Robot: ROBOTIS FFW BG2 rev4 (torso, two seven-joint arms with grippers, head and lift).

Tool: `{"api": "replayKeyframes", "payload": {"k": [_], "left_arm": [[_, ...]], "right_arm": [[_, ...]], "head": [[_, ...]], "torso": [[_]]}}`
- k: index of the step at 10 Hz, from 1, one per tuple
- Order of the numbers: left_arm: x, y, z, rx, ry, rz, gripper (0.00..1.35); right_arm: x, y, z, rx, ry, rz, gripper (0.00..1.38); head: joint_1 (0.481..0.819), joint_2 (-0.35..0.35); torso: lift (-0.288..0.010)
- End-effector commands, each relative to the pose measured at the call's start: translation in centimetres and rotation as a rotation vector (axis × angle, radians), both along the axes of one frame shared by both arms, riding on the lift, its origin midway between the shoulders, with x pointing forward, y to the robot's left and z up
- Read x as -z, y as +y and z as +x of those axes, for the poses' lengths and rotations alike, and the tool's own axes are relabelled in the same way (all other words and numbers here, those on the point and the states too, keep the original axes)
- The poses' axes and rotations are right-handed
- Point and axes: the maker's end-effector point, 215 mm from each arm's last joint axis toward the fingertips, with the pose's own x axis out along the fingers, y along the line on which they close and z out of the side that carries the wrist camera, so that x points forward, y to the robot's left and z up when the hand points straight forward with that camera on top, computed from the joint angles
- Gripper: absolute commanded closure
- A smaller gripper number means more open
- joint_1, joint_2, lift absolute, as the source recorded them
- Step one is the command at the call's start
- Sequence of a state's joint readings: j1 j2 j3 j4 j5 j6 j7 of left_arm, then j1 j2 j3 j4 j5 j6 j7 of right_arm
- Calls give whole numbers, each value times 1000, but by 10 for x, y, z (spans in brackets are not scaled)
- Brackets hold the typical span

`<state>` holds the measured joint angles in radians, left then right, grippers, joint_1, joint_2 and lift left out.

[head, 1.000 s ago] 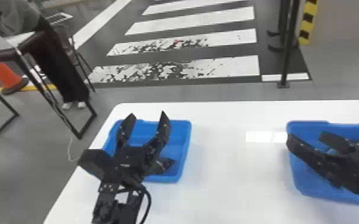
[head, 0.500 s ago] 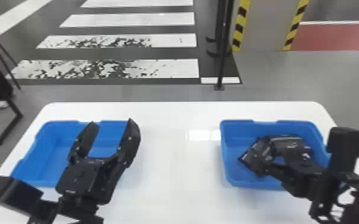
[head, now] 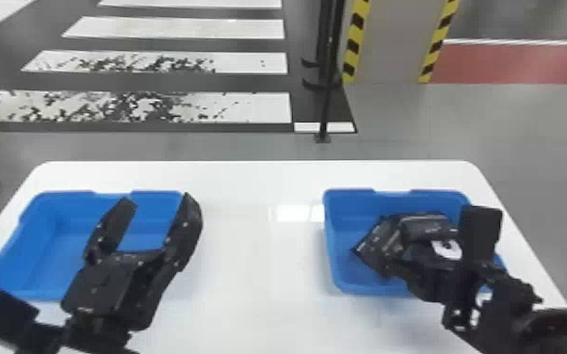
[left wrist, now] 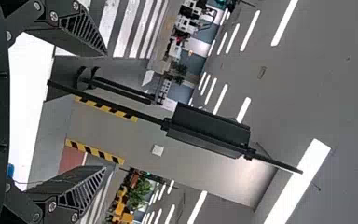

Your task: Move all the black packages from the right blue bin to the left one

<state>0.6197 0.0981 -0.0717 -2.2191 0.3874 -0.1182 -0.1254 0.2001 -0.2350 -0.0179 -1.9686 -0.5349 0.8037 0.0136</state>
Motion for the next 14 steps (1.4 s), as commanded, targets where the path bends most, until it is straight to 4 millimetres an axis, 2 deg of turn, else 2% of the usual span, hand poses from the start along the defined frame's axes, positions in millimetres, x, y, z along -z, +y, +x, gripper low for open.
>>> {"api": "replayKeyframes", "payload": {"k": [1,2,4,9,10,11,12,14], "left_arm": [[2,1,0,-1,2,-7,185],[-1,3,0,-12,-18,22,186],[-3,4,-1,-18,-32,25,186],[-2,10,-1,-34,-44,24,186],[-1,10,-1,-34,-45,24,186],[1,13,-1,-41,-45,25,186],[0,15,0,-46,-49,21,186],[4,18,-1,-56,-46,21,186]], "right_arm": [[11,-10,7,8,27,-30,142],[14,-19,15,28,31,-57,142],[27,-24,25,41,58,-57,144],[43,0,25,7,105,-17,217],[48,0,22,5,122,-17,375],[49,2,20,0,130,-8,737],[53,8,16,-3,146,19,886],[50,11,17,6,125,43,889]], "head": [[695,-31],[695,-37],[695,-52],[695,-30],[695,-22],[695,-20],[695,-16],[695,-3]], "torso": [[-132],[-132],[-132],[-132],[-132],[-132],[-132],[-132]]}}
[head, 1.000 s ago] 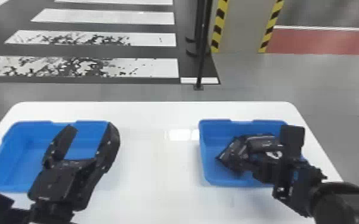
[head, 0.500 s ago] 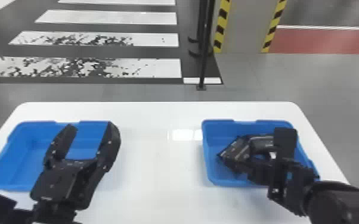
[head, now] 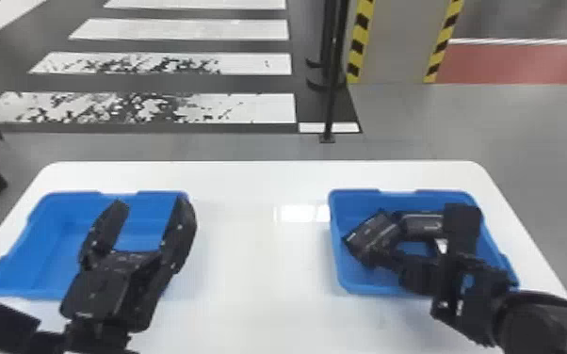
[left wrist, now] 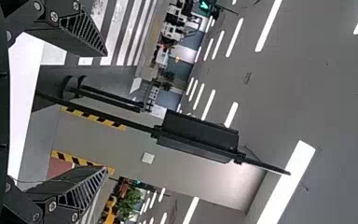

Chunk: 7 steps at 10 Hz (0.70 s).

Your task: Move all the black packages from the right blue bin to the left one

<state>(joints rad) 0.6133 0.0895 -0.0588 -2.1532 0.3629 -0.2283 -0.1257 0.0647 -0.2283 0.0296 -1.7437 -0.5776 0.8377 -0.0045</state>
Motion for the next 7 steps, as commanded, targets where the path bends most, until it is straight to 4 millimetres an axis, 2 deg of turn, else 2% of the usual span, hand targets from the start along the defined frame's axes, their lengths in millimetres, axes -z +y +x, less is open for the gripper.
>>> {"api": "replayKeyframes", "payload": {"k": [1,2,3,5,7], "left_arm": [[1,2,0,-5,-2,-2,186],[0,4,0,-11,-9,-6,186],[1,5,0,-14,-11,-10,186],[2,5,-1,-14,-10,-13,188],[0,6,0,-17,-17,-15,188]], "right_arm": [[-4,2,1,13,-20,23,1073],[-12,2,2,39,-54,35,1168],[-24,0,3,53,-106,39,1182],[-65,-1,2,82,-230,64,1182],[-103,0,-14,88,-304,89,1182]], "head": [[695,0],[695,3],[695,5],[695,8],[695,7]], "torso": [[-132],[-132],[-132],[-132],[-132]]}}
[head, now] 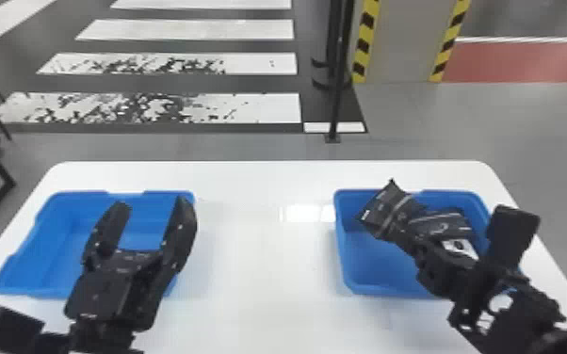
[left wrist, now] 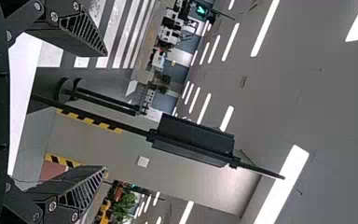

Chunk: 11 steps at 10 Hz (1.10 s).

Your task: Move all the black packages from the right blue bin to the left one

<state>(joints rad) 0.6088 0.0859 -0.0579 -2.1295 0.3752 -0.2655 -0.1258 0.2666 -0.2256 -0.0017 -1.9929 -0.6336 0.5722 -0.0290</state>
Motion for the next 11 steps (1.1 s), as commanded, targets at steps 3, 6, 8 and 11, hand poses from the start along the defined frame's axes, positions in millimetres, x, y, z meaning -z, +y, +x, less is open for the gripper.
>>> {"api": "replayKeyframes", "payload": {"k": [3,6,8,11], "left_arm": [[-4,-10,2,26,-4,-73,188],[-4,-34,5,124,15,-229,180],[-1,-49,9,170,33,-202,180],[11,-50,11,175,71,-162,186]], "right_arm": [[-52,28,-9,-131,-115,108,1182],[-93,105,-29,-337,-177,301,1182],[-105,174,-61,-481,-145,419,1182],[-110,228,-96,-604,-100,495,1182]], "head": [[695,29],[695,49],[695,112],[695,213]], "torso": [[-132],[-132],[-132],[-132]]}}
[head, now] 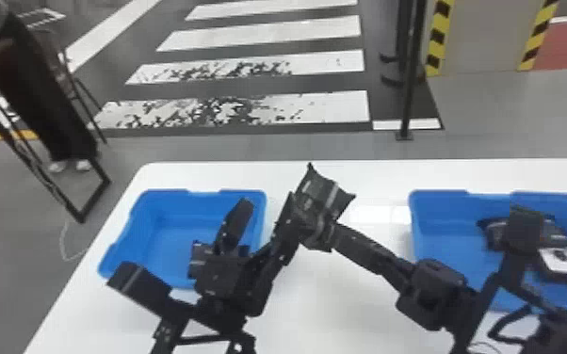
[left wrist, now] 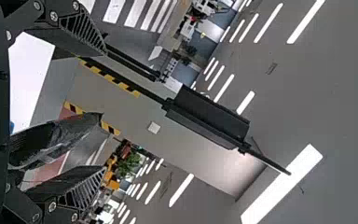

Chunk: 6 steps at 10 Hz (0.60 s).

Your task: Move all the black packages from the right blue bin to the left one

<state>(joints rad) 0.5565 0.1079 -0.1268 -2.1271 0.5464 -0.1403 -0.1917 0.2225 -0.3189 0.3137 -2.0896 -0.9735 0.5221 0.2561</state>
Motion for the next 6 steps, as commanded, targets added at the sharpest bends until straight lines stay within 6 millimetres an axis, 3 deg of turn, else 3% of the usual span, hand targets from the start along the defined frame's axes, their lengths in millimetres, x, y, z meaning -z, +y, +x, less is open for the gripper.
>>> {"api": "replayKeyframes", "payload": {"k": [1,4,5,6], "left_arm": [[3,-1,0,1,4,20,186],[15,-10,2,47,46,23,205],[13,-10,3,49,42,17,426],[0,3,0,4,-4,8,969]], "right_arm": [[0,10,-10,-29,10,9,1182],[6,32,-24,-92,29,13,1182],[5,33,-25,-96,27,14,1182],[5,33,-24,-93,26,18,1182]], "head": [[695,242],[695,268],[695,274],[695,281]], "torso": [[-132],[-132],[-132],[-132]]}}
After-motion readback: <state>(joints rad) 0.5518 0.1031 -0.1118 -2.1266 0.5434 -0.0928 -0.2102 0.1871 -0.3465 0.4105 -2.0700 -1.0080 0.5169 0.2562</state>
